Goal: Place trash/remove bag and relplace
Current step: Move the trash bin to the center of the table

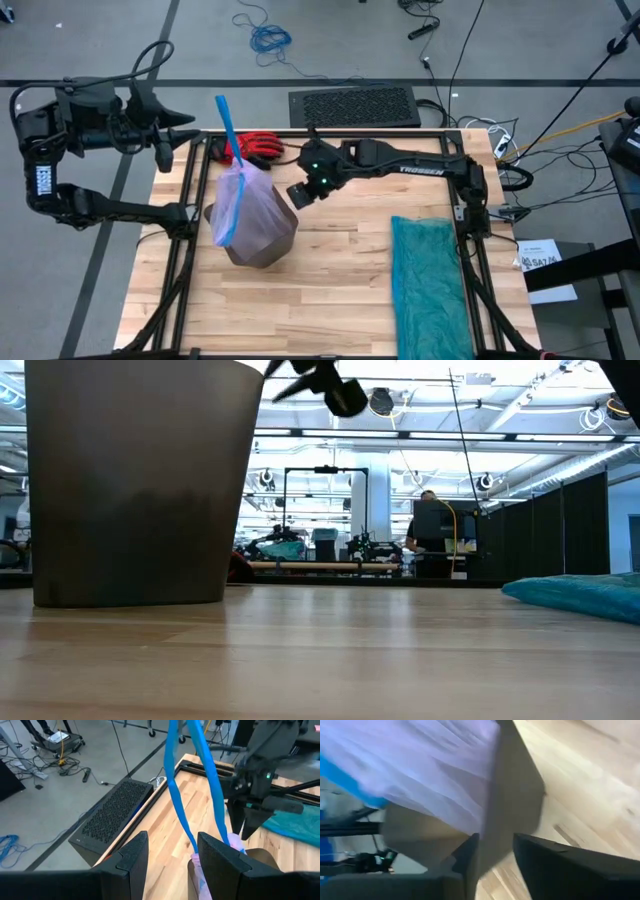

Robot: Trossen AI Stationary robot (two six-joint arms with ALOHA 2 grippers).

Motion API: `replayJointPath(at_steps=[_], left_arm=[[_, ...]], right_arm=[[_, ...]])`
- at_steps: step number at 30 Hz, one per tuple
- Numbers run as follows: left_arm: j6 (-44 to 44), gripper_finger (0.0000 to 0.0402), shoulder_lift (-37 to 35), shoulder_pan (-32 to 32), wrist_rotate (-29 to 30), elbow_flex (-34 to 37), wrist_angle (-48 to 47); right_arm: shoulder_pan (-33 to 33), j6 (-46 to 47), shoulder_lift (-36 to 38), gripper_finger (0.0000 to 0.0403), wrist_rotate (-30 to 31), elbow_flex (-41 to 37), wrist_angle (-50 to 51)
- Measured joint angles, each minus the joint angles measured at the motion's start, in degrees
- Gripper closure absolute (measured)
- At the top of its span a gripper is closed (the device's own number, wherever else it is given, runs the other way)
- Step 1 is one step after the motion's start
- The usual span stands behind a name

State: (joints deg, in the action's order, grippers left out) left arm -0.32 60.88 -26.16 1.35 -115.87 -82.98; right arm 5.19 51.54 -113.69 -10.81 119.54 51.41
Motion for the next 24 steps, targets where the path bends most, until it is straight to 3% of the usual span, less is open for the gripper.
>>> replayJointPath(at_steps=[4, 10, 18, 24], left_arm=[[0.02, 0.0236, 0.12, -0.01, 0.01, 0.0, 0.08], [0.1, 0.0236, 0.22, 0.01, -0.01, 0.0, 0.12], [0.78, 0.0236, 0.22, 0.01, -0.01, 0.0, 0.05], [1.49, 0.0236, 0.21, 0.0, -0.01, 0.0, -0.09]], right_arm=[[-0.49, 0.14, 0.06, 0.0229, -0.82, 0.51, -5.5], [-1.8, 0.35, -1.71, 0.0177, 1.94, 0.4, -1.47], [-3.19, 1.16, -3.62, 0.0195, 3.06, 0.39, -0.53], [-3.08, -0.74, -5.15, 0.0254, 3.41, 0.44, 1.24]])
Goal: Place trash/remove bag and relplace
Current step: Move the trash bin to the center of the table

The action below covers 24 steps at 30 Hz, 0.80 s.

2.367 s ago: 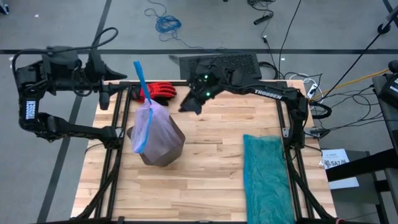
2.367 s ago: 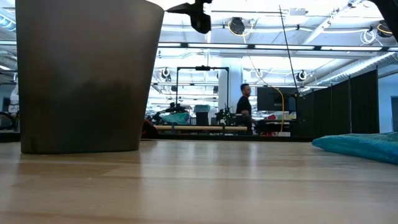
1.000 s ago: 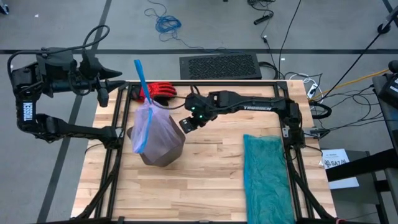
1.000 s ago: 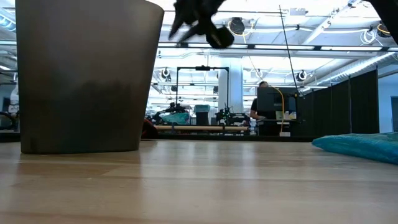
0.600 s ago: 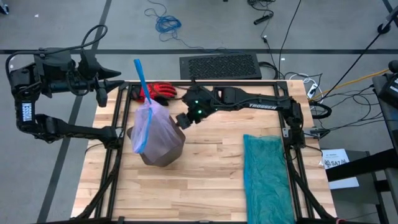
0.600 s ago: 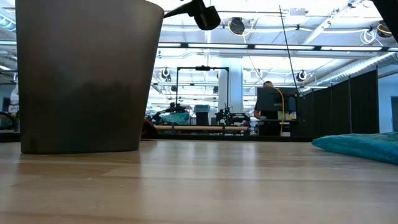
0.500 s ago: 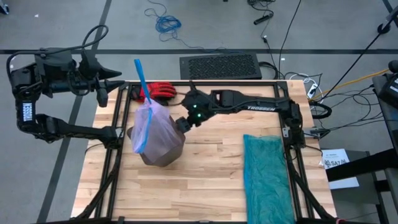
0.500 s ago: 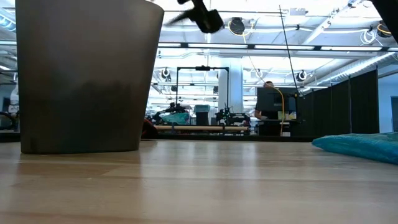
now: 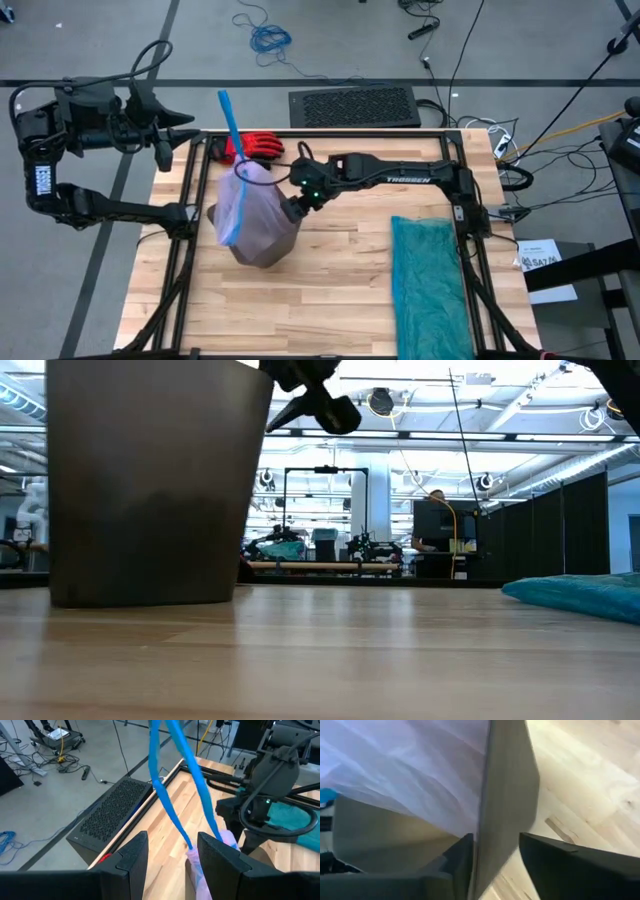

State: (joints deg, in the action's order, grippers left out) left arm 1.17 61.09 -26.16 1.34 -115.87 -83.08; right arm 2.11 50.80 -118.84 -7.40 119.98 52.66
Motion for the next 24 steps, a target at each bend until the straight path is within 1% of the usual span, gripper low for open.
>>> replayJointPath(at_steps=[2, 7, 9, 13, 16, 20, 24], left_arm=[[0.0, 0.0236, 0.01, 0.01, 0.0, 0.0, 0.01], [0.04, 0.0236, 0.01, -0.01, 0.0, 0.0, -0.05], [0.34, 0.0236, -0.01, -0.01, 0.0, 0.0, -0.1], [2.74, 0.0236, -0.21, -0.01, 0.0, 0.0, -0.16], [3.02, 0.0236, -0.58, -0.01, 0.0, 0.0, -0.1], [3.94, 0.0236, -0.82, 0.0, 0.0, 0.0, 0.06], [4.5, 0.0236, -0.82, -0.01, 0.0, 0.0, 0.08]], right_arm=[[-0.09, -1.21, -0.18, 0.0283, -0.07, -0.05, 1.51], [0.69, -6.25, 0.7, 0.0373, 0.04, -0.03, 6.74], [1.46, -9.41, 1.02, 0.0394, 0.45, 0.51, 9.97], [3.91, -16.19, 1.76, 0.0391, 0.23, 3.22, 16.4], [6.62, -23.21, 2.0, 0.0395, 1.43, 5.1, 19.21], [10.1, -33.23, 2.06, 0.0401, 2.21, 6.98, 19.45], [13.3, -44.82, 2.2, 0.0402, 0.72, 7.04, 19.35]])
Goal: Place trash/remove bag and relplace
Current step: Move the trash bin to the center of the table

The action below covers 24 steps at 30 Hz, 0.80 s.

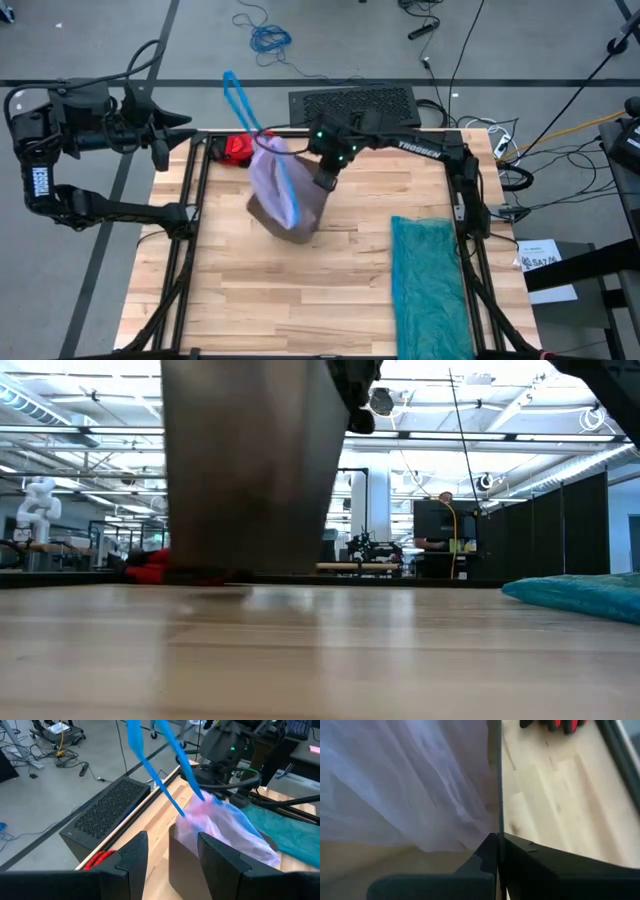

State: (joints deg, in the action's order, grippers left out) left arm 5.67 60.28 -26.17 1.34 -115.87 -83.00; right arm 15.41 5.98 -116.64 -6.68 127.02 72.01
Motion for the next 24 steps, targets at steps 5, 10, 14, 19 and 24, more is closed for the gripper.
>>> replayJointPath(at_steps=[5, 10, 14, 19, 24], left_arm=[[0.04, 0.0236, 0.02, 0.02, 0.0, 0.01, 0.02], [0.09, 0.0236, 0.04, 0.02, 0.0, 0.02, 0.22], [0.11, 0.0236, 0.18, 0.0, 0.0, 0.02, 0.3], [0.59, 0.0236, 0.32, 0.02, 0.0, 0.02, 2.2], [1.53, 0.0236, 0.34, 0.0, 0.0, 0.02, 2.73]], right_arm=[[2.86, -14.64, 0.0, 0.0402, -0.76, 0.0, 0.75], [4.72, -25.03, -0.07, 0.0403, -0.82, 0.0, 2.27], [5.3, -30.25, -0.38, 0.0403, -1.7, 0.0, 2.51], [5.41, -31.98, -0.74, 0.0403, -4.23, 0.0, 2.31], [4.97, -25.84, -0.74, 0.0372, -4.1, 0.0, 0.55]])
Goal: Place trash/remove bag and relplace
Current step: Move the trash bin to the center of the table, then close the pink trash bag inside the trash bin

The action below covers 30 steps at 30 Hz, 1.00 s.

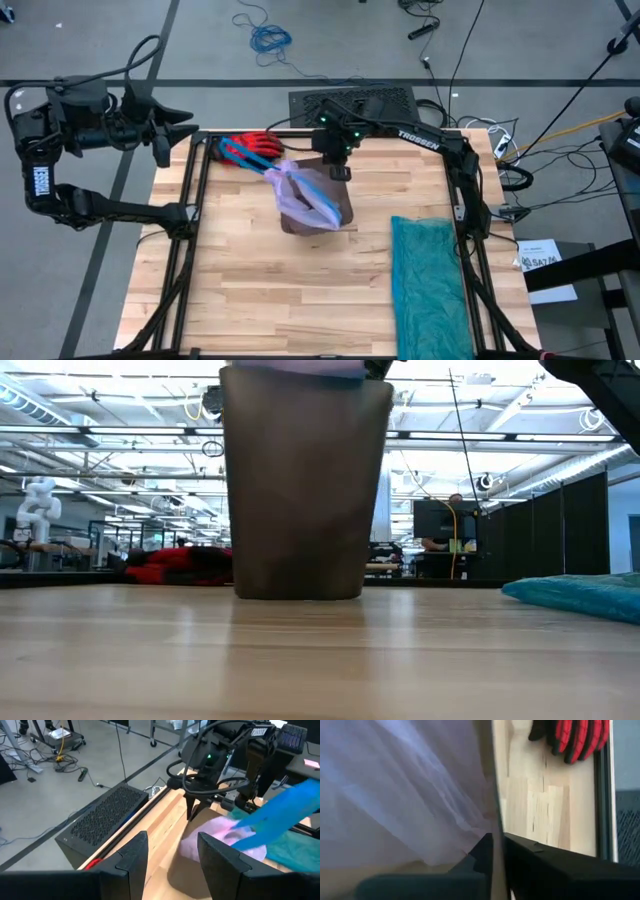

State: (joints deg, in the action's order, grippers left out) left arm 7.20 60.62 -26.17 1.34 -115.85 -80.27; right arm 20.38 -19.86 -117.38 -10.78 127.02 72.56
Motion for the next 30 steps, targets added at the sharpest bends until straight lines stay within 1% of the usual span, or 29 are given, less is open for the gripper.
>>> replayJointPath(at_steps=[4, 9, 12, 15, 19, 20, 22, 25, 28, 30], left_arm=[[0.0, 0.0236, 0.11, 0.02, 0.0, 0.0, 0.08], [-0.02, 0.0236, 0.94, 0.02, 0.0, 0.0, 0.27], [-0.08, 0.0236, 1.54, 0.02, 0.0, 0.0, 0.28], [-1.06, 0.0236, 1.93, 0.02, 0.0, 0.0, 0.28], [-1.6, 0.0236, 2.05, 0.02, 0.0, 0.0, 0.51], [-1.53, 0.0236, 2.04, 0.02, 0.0, 0.0, 0.5], [-1.57, 0.0236, 2.12, 0.02, 0.17, 0.0, 0.5], [-1.61, 0.0236, 2.01, 0.02, 2.27, 0.28, 0.56], [-2.16, 0.0236, 0.42, 0.0, 3.31, 2.29, 1.24], [-2.6, 0.0236, -1.06, 0.0, 3.27, 4.29, 3.51]], right_arm=[[0.0, 5.26, 0.0, 0.0314, 0.09, 0.0, -0.27], [0.05, 8.05, 0.4, 0.0241, -0.1, 0.0, -1.06], [0.48, 8.28, 1.61, 0.0209, -0.12, 0.0, -1.43], [1.25, 9.28, 3.63, 0.0191, -0.08, 0.0, -2.17], [2.19, 11.85, 7.33, 0.0184, -0.19, 0.0, -2.41], [2.3, 13.01, 8.45, 0.0184, -1.2, 0.0, -2.36], [2.64, 16.43, 10.55, 0.0188, -6.6, 0.0, -2.04], [1.38, 23.33, 12.22, 0.0202, -14.5, 0.09, -1.14], [-1.93, 26.49, 12.28, 0.0219, -18.8, 0.02, 1.55], [-4.88, 27.16, 12.28, 0.0231, -20.55, 0.0, 2.69]])
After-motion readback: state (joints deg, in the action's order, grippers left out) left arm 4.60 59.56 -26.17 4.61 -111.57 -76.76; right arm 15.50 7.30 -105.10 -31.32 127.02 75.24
